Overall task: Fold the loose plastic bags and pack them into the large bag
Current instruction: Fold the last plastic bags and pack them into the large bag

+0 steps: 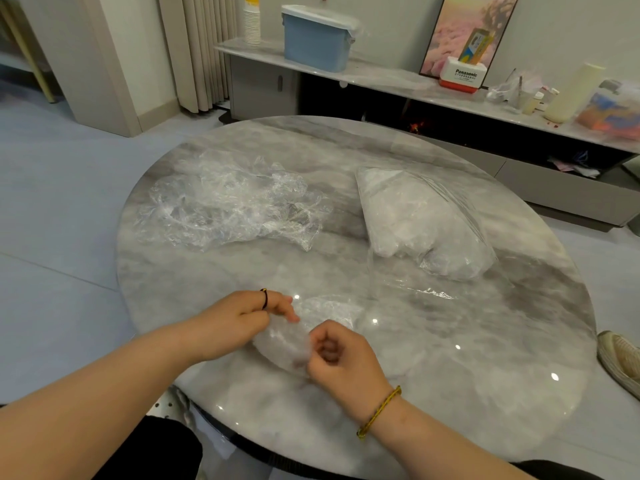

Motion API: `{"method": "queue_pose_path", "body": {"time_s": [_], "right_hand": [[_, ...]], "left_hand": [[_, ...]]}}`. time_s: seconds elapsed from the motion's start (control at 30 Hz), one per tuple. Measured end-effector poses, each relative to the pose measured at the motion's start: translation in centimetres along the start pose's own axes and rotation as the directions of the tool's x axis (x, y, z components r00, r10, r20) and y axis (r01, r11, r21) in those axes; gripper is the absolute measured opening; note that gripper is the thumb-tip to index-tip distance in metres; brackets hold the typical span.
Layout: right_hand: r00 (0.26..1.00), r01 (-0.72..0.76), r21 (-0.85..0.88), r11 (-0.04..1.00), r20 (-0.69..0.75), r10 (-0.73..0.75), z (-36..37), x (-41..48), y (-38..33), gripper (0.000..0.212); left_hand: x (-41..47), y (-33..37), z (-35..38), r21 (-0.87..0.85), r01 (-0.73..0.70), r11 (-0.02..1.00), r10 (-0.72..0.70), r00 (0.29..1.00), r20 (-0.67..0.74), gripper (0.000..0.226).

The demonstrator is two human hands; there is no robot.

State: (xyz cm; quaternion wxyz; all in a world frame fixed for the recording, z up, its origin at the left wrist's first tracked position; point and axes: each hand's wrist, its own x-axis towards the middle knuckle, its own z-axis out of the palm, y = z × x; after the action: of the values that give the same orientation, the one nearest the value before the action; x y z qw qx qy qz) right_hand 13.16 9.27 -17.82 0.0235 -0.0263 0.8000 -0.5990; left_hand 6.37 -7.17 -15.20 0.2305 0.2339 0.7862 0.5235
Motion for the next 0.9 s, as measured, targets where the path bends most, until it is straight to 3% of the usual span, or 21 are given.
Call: {"method": "queue_pose_path", "body": {"time_s": [0.07, 0.17, 0.23, 0.4, 0.53, 0.6, 0.67, 0.73, 0.77, 0.83, 0.9], "right_hand": [[0.989, -0.117, 0.155, 0.981, -0.066, 0.129, -0.4, 0.5, -0.4, 0.02], [0.949, -0.242, 0.272, 0.931, -0.136, 0.286, -1.3, 0.8, -1.0, 0.026], [0.92, -0.303, 0.337, 0.892, -0.139, 0.365, -1.8, 1.0, -1.4, 0.026], [0.827, -0.449, 0.384, 0.807, -0.165, 0.538, -2.0, 1.7, -1.5, 0.016], [0.792, -0.482, 0.401, 0.779, -0.18, 0.583, -2.2, 2.3, -1.3, 0.02], [0.84, -0.386, 0.259, 0.885, -0.297, 0.453, -2.4, 2.3, -1.1, 0.025], [0.884, -0.163, -0.126, 0.979, -0.459, 0.088, -2.3, 2.1, -0.8, 0.031], [0.825, 0.1, -0.528, 0.843, -0.43, -0.367, -2.1, 2.4, -0.7, 0.036], [0.803, 0.175, -0.651, 0.739, -0.34, -0.49, -1.8, 2.5, -0.4, 0.038], [0.82, 0.22, -0.799, 0.559, -0.159, -0.55, -1.0, 2.7, 0.3, 0.038], [0.902, 0.188, -0.866, 0.463, -0.034, -0.431, -0.4, 3.0, 0.9, 0.041]], "left_hand": [[-0.1, -0.2, -0.2, -0.025, 0.007, 1.0, -0.005, 0.997, 0.076, 0.026], [-0.2, -0.5, -0.1, 0.067, 0.047, 0.997, -0.054, 0.993, 0.108, 0.084], [-0.3, -0.8, 0.3, 0.206, 0.112, 0.972, -0.131, 0.988, 0.083, 0.096], [0.7, -2.0, 1.7, 0.267, 0.117, 0.956, -0.079, 0.986, -0.149, 0.058], [1.2, -1.6, 2.2, 0.407, 0.092, 0.909, 0.005, 0.973, -0.232, 0.05], [1.2, -1.5, 2.3, 0.445, 0.105, 0.89, 0.004, 0.971, -0.237, 0.053], [1.2, -1.4, 2.4, 0.453, 0.124, 0.883, -0.014, 0.971, -0.24, 0.059], [1.3, -1.4, 2.4, 0.464, 0.127, 0.877, -0.011, 0.97, -0.244, 0.062], [1.3, -1.2, 2.4, 0.476, 0.124, 0.871, -0.007, 0.971, -0.24, 0.062], [1.3, -1.1, 2.6, 0.519, 0.102, 0.849, 0.022, 0.974, -0.226, 0.063], [1.5, -1.1, 2.7, 0.564, 0.09, 0.821, 0.04, 0.976, -0.215, 0.065]]}}
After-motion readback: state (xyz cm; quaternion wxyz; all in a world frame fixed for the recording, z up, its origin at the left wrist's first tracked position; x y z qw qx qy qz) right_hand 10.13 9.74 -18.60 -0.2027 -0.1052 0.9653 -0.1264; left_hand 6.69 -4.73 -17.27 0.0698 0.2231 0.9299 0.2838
